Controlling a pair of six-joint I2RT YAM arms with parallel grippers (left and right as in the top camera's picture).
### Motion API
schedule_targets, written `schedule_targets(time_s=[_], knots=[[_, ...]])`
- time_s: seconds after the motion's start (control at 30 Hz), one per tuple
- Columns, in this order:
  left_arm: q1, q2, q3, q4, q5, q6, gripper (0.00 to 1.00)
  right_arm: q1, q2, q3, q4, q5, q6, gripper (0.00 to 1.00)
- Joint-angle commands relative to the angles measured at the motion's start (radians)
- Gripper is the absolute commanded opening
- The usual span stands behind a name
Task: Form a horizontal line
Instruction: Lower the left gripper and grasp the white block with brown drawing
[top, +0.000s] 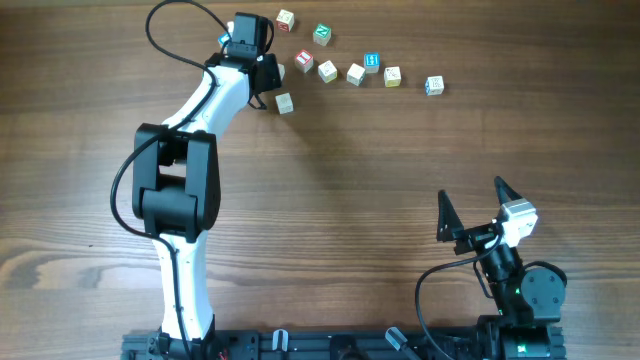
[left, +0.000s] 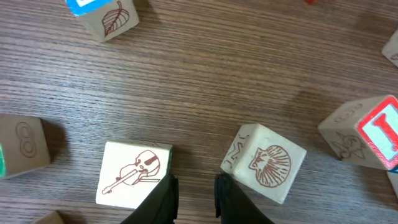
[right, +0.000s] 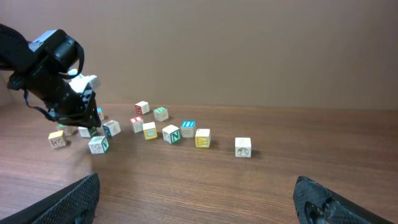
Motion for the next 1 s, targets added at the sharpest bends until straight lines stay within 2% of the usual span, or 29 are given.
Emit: schedule_targets(time_s=[0.0,0.07,0.13,0.2,0.33,0.4,0.47,0.6,0.63,0.7,0.73,0.9,0.97], knots=[[0.001,0.014,-0.010,0.002,-0.030,-0.001,0.27,0.005,-0.007,-0.001,0.006,-0.009,0.003,1.00],[0.001,0.014,-0.010,0.003,-0.029,-0.001,0.33,0.005,-0.007,-0.001,0.006,-0.009,0.003,1.00],[0.001,0.014,-0.010,0.011,-0.029,-0.001,0.49,0.005,-0.007,-0.001,0.006,-0.009,0.003,1.00],[0.001,0.014,-0.010,0.019,-0.029,-0.001,0.52,0.005,-0.007,-0.001,0.006,-0.009,0.003,1.00],[0.001,0.004,-0.010,0.045,-0.029,-0.001,0.45,0.005,-0.007,-0.001,0.006,-0.009,0.003,1.00],[0.001,-0.035,-0.010,0.047,-0.029,0.000,0.38,0.005,-0.007,-0.001,0.006,-0.009,0.003,1.00],[0.004,-0.073,-0.010,0.053,-0.029,0.003,0.28,0.005,-0.007,-0.001,0.006,-0.009,0.003,1.00],[0.029,-0.083,-0.010,0.051,-0.029,0.053,0.20,0.005,-0.007,-0.001,0.006,-0.009,0.003,1.00],[0.042,-0.083,-0.010,0.048,-0.029,0.056,0.27,0.005,-0.007,-0.001,0.006,-0.009,0.003,1.00],[0.084,-0.083,-0.010,0.041,-0.020,0.056,0.58,0.005,-0.007,-0.001,0.006,-0.009,0.003,1.00],[0.097,-0.083,-0.010,0.032,-0.008,0.056,0.64,0.005,-0.007,-0.001,0.006,-0.009,0.003,1.00],[0.161,-0.068,-0.010,0.003,0.117,0.061,0.69,0.005,-0.007,-0.001,0.006,-0.009,0.003,1.00],[0.165,-0.056,-0.010,0.003,0.160,0.134,0.68,0.005,-0.007,-0.001,0.006,-0.009,0.003,1.00]])
